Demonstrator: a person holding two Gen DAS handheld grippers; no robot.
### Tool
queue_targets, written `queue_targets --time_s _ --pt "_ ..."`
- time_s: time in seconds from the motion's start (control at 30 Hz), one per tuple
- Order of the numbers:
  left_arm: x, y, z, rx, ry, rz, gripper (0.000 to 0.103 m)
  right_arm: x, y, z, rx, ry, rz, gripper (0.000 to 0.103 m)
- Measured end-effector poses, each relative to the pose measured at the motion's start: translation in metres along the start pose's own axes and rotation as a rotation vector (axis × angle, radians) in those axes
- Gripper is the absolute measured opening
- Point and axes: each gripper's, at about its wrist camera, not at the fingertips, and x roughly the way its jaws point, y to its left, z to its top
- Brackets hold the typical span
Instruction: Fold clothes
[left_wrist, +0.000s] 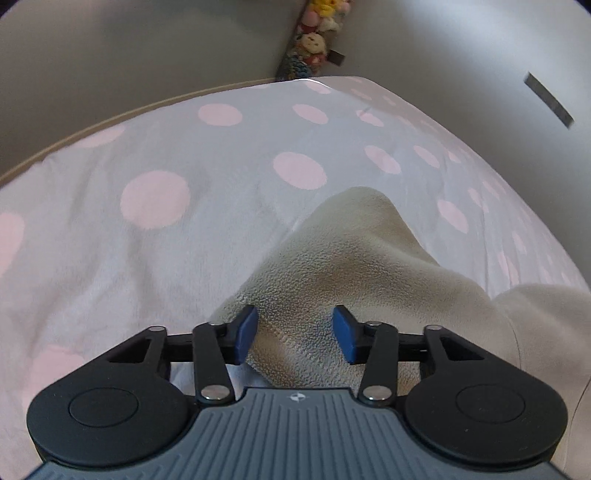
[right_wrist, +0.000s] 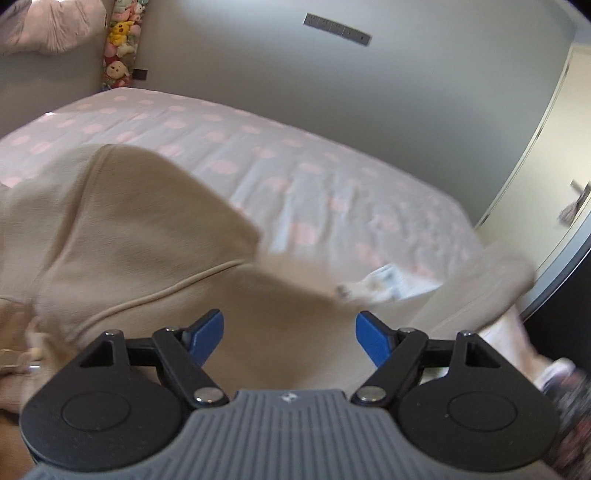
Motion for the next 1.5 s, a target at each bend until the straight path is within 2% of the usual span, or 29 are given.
queue_targets --time_s 0.03,0.13,0.2,0.27,0.4,0.43,0.47,0.5,0.53,0.57,0.63,0.7,0.77,0.8,0.83,0.87,0.9,0.93,0.97,1.0,1.07,1.2,1.27,1.43,1.5 --pt "0.001 0.002 -0.001 -0.031 -0.006 0.012 0.015 0.0 0.009 -0.005 0.017 0.017 0.017 0.081" --pt "0.003 0.008 -0.004 -0.125 -0.026 0.048 0.013 0.001 0.035 -0.016 0.058 0.065 0.066 0.081" --pt "0.003 0.008 -0.008 -0.14 -0.056 0.055 0.015 -0.002 0.051 -0.019 0.06 0.089 0.086 0.081" --pt "0.003 0.009 -0.012 -0.151 -0.086 0.061 0.023 -0.004 0.066 -0.019 0.045 0.104 0.086 0.081" --pt "-0.001 0.001 -0.016 -0.177 -0.129 0.118 0.026 -0.01 0.085 -0.015 0.03 0.116 0.095 0.081" --pt "-0.003 -0.001 -0.016 -0.184 -0.144 0.138 0.035 -0.011 0.089 -0.014 0.03 0.117 0.099 0.081" --pt "-0.007 -0.004 -0.015 -0.19 -0.166 0.173 0.062 -0.013 0.093 -0.013 0.029 0.117 0.103 0.081" --pt "-0.009 -0.004 -0.014 -0.197 -0.184 0.218 0.075 -0.014 0.097 -0.012 0.029 0.118 0.107 0.081" --pt "-0.011 -0.004 -0.014 -0.205 -0.198 0.246 0.08 -0.014 0.101 -0.013 0.029 0.122 0.111 0.081" --pt "-0.008 -0.001 -0.013 -0.21 -0.191 0.225 0.08 -0.013 0.105 -0.014 0.027 0.125 0.117 0.081" --pt "0.005 0.007 -0.013 -0.228 -0.108 0.16 0.079 -0.011 0.114 -0.017 0.024 0.14 0.132 0.081" --pt "0.017 0.014 -0.017 -0.249 -0.063 0.135 0.08 -0.009 0.123 -0.02 0.018 0.152 0.147 0.081" --pt "0.018 0.014 -0.021 -0.237 -0.089 0.115 0.08 -0.009 0.129 -0.023 0.014 0.16 0.158 0.081" --pt "0.018 0.014 -0.024 -0.23 -0.105 0.106 0.079 -0.008 0.131 -0.023 0.012 0.165 0.162 0.081" --pt "0.018 0.013 -0.025 -0.218 -0.113 0.09 0.07 -0.007 0.132 -0.024 0.011 0.17 0.166 0.081" --pt "0.018 0.011 -0.026 -0.209 -0.12 0.062 0.056 -0.006 0.134 -0.025 0.009 0.175 0.17 0.081" --pt "0.018 0.009 -0.026 -0.201 -0.125 0.062 0.054 -0.005 0.135 -0.025 0.009 0.18 0.17 0.081" --pt "0.016 0.007 -0.026 -0.193 -0.129 0.066 0.045 -0.004 0.135 -0.026 0.009 0.185 0.17 0.081" --pt "0.014 0.004 -0.024 -0.184 -0.132 0.055 0.03 -0.002 0.136 -0.027 0.012 0.189 0.17 0.081" --pt "0.01 0.001 -0.022 -0.174 -0.135 0.042 0.021 -0.001 0.135 -0.027 0.018 0.192 0.172 0.081" --pt "0.004 -0.004 -0.017 -0.156 -0.14 0.017 0.012 0.002 0.136 -0.028 0.029 0.201 0.176 0.081" --pt "-0.019 -0.031 -0.009 -0.058 -0.176 -0.068 0.01 0.009 0.141 -0.027 0.037 0.218 0.182 0.081" --pt "-0.034 -0.052 -0.007 -0.005 -0.183 -0.139 0.01 0.012 0.143 -0.026 0.051 0.219 0.184 0.081" --pt "-0.067 -0.109 -0.024 0.169 -0.163 -0.297 0.009 0.02 0.147 -0.024 0.083 0.228 0.179 0.081" --pt "-0.068 -0.129 -0.039 0.241 -0.133 -0.313 0.009 0.021 0.146 -0.025 0.099 0.226 0.175 0.081"
